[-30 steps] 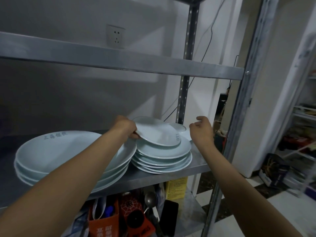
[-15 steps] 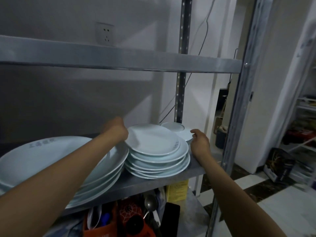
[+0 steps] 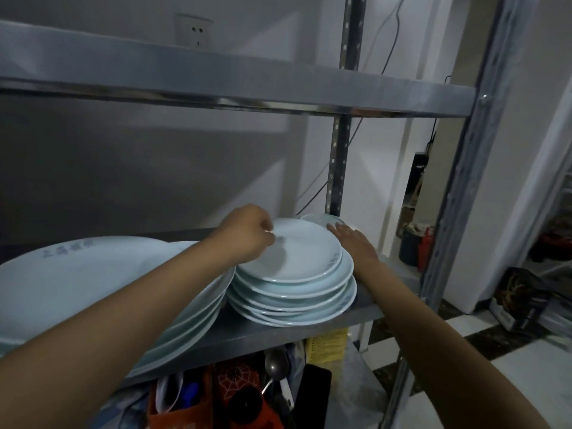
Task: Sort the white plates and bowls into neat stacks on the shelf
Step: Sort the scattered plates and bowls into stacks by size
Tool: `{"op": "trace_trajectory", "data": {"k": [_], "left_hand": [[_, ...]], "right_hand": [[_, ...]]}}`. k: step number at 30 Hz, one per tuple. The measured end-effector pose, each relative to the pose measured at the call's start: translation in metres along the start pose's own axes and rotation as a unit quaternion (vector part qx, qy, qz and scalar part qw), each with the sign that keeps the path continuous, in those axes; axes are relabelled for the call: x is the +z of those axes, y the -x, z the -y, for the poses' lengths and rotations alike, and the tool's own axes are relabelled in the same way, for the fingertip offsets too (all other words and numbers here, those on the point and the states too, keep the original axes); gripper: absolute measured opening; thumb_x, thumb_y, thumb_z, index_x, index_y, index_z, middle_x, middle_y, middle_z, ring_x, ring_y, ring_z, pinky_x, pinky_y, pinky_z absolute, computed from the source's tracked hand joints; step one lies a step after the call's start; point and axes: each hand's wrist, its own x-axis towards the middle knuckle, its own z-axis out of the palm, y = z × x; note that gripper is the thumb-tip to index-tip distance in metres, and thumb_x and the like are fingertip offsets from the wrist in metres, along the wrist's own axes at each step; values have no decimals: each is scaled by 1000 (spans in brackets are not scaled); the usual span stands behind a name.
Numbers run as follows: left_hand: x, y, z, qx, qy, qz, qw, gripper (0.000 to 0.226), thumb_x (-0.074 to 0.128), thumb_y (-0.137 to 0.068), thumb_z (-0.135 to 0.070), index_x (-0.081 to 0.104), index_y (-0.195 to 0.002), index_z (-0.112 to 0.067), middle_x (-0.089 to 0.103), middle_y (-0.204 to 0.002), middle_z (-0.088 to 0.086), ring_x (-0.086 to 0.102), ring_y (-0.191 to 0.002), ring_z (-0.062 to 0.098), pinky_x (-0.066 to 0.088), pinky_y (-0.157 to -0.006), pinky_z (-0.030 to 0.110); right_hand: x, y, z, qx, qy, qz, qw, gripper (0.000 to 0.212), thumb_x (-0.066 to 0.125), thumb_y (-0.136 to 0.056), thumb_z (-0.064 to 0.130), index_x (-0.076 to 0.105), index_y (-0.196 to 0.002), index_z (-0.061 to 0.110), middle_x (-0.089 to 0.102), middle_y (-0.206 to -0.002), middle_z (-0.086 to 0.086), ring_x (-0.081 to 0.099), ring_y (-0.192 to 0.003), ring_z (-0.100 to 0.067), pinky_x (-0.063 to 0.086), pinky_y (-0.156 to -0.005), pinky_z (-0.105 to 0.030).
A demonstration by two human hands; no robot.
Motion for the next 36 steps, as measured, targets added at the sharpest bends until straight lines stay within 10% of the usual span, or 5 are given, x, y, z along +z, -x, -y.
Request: {"op": "trace_trajectory", "data": {"k": [7, 22, 36], "left_hand": [[23, 22, -15, 61, -62, 125, 988, 21, 62, -87, -36, 73, -94, -19, 69, -97, -1, 62, -89, 19, 49, -73, 27], [22, 19, -13, 81, -124, 156, 977, 26, 60, -87, -41, 70, -94, -18, 65, -99, 0, 58, -92, 19, 43, -74, 28], [25, 29, -10, 53, -64, 151, 985, 31, 58, -90, -42, 68, -102, -14, 65, -108, 0, 58, -99, 18, 46, -85, 31]], "right_hand": [[4, -5, -2, -22, 43, -3, 999, 44, 50, -90, 40, 45, -126, 13, 52, -126, -9, 49, -120, -29, 46, -87, -43], [5, -10, -23, -4, 158, -114, 981, 50, 63, -81, 8, 45, -128, 1, 61, -113, -15, 65, -89, -33, 50, -64, -37], [-57, 18, 2, 86, -57, -317, 943, 23, 48, -84, -6, 56, -106, -2, 66, -79, -21, 62, -66, -36, 40, -55, -32]]}}
